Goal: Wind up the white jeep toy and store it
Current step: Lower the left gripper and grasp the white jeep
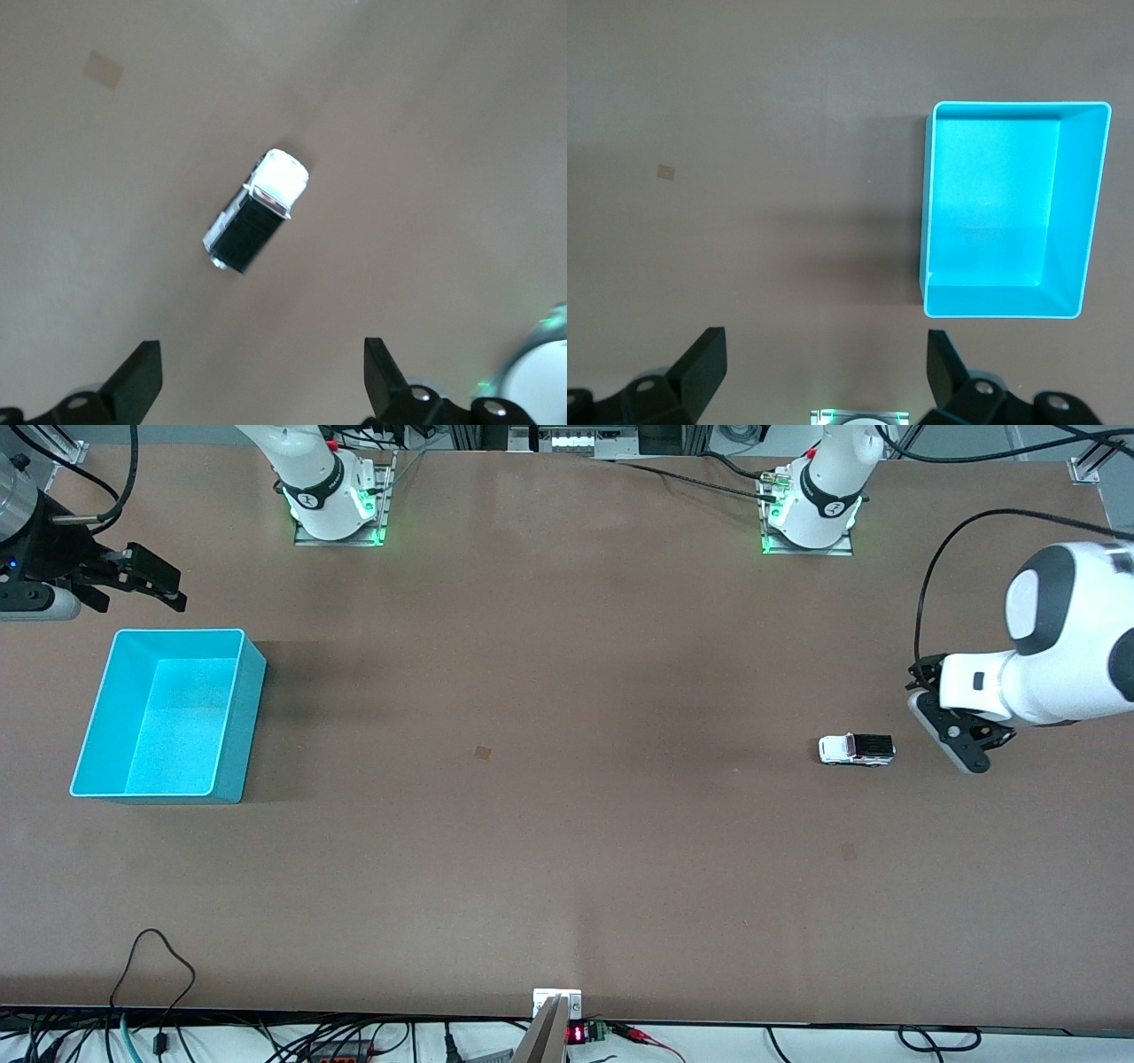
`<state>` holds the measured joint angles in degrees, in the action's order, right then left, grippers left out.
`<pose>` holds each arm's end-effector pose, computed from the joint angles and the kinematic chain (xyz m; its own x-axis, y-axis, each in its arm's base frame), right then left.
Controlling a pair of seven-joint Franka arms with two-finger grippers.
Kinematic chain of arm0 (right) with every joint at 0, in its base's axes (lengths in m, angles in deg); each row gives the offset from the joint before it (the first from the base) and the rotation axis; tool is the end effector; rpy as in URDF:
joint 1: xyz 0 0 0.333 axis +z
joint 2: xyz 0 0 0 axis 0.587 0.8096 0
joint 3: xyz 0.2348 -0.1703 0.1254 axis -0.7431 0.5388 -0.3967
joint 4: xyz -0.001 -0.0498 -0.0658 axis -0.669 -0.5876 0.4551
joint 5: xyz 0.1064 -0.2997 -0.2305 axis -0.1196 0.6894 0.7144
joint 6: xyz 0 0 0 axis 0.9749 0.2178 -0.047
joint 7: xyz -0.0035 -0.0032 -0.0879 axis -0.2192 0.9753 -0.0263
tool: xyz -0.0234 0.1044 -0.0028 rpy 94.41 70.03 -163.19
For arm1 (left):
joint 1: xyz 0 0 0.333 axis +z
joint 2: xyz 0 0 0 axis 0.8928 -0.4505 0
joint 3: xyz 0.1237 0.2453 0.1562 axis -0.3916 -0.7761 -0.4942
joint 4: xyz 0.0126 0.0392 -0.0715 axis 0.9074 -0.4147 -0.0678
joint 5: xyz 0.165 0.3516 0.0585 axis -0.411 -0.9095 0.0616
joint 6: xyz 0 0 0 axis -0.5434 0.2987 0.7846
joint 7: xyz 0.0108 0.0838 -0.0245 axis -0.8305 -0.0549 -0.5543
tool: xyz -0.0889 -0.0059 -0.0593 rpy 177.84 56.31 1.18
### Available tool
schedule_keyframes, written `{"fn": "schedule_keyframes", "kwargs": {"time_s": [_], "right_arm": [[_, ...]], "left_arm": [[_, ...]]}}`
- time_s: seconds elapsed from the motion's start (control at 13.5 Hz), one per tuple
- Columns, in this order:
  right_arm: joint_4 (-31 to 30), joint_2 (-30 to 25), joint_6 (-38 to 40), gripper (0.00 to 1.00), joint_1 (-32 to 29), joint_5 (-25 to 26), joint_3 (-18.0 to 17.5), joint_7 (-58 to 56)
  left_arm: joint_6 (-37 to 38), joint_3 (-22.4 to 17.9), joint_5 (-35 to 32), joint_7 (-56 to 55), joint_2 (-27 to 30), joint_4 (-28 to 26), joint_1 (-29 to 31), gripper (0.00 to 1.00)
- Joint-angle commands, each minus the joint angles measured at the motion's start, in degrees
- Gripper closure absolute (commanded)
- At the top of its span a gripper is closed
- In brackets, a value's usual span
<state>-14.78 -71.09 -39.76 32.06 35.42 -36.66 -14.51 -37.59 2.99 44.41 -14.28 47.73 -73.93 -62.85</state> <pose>0.5229 0.0330 0.6241 0.9984 0.0062 -0.0569 0.0056 -0.9999 -0.0106 0.5848 0.0231 0.3799 0.5219 -0.8355 -0.1717 -0.8218 -0.5465 0.1611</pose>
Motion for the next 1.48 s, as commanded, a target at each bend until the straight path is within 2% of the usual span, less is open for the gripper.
{"fn": "schedule_keyframes", "kwargs": {"time_s": [0.0,0.3,0.59,0.89,1.18,1.4], "right_arm": [[-0.25,-0.54,0.36,0.00,-0.86,-0.46,-0.27,0.19],[-0.25,-0.54,0.35,0.00,-0.86,-0.46,-0.36,0.19],[-0.25,-0.54,0.35,0.00,-0.86,-0.46,-0.36,0.19],[-0.25,-0.46,0.27,0.00,-0.86,-0.46,-0.36,0.19],[-0.25,-0.46,0.27,0.00,-0.86,-0.46,-0.36,0.19],[-0.25,-0.46,0.27,0.00,-0.86,-0.46,-0.36,0.19]], "left_arm": [[-8.27,0.07,-1.32,9.29,1.31,-6.72,0.50,0.00],[-25.65,0.07,-1.41,20.89,0.61,-16.83,2.00,0.00],[-34.47,0.07,-1.41,27.14,-3.25,-19.13,2.00,0.00],[-36.16,0.34,-1.41,27.86,-5.37,-20.80,1.91,0.00],[-42.21,0.42,-1.41,27.94,-7.82,-22.65,2.09,0.00],[-42.49,0.77,-1.41,27.94,-8.27,-22.65,2.35,0.00]]}}
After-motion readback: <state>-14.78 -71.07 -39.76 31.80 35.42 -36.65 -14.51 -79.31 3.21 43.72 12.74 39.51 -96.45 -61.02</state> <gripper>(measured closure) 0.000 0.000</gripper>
